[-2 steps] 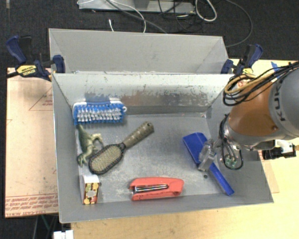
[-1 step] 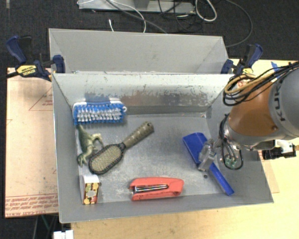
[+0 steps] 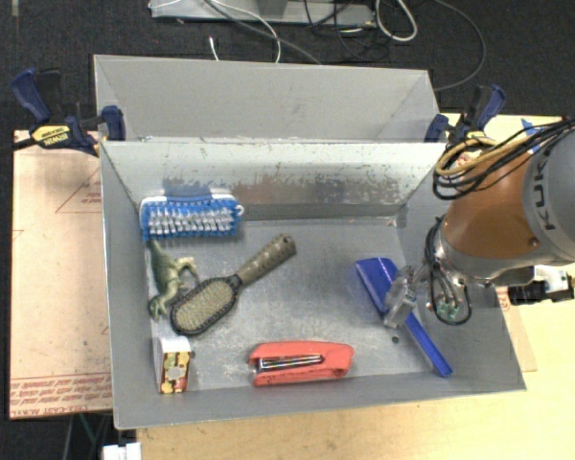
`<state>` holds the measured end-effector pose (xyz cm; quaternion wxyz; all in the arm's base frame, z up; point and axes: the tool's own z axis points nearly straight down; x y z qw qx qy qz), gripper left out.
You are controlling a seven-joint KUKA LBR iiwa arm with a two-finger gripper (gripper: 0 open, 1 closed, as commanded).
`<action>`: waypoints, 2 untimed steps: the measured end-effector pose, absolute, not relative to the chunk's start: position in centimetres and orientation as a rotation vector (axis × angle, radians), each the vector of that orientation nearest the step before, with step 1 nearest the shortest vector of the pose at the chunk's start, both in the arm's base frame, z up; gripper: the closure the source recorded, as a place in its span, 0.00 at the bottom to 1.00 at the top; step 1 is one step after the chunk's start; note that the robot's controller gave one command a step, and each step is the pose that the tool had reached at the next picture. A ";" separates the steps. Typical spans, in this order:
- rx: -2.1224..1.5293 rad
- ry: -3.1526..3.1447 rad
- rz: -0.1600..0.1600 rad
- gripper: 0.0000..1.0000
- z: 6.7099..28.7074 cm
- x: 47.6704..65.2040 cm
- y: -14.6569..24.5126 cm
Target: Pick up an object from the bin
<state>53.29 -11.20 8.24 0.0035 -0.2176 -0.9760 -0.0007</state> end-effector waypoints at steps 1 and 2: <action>-0.680 -3.056 -0.002 1.00 11.7 53.2 -11.2; -0.680 -3.060 -0.002 1.00 15.5 53.3 -11.2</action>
Offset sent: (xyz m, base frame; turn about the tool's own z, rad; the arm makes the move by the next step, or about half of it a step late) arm -0.0009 0.0003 0.0358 -0.0004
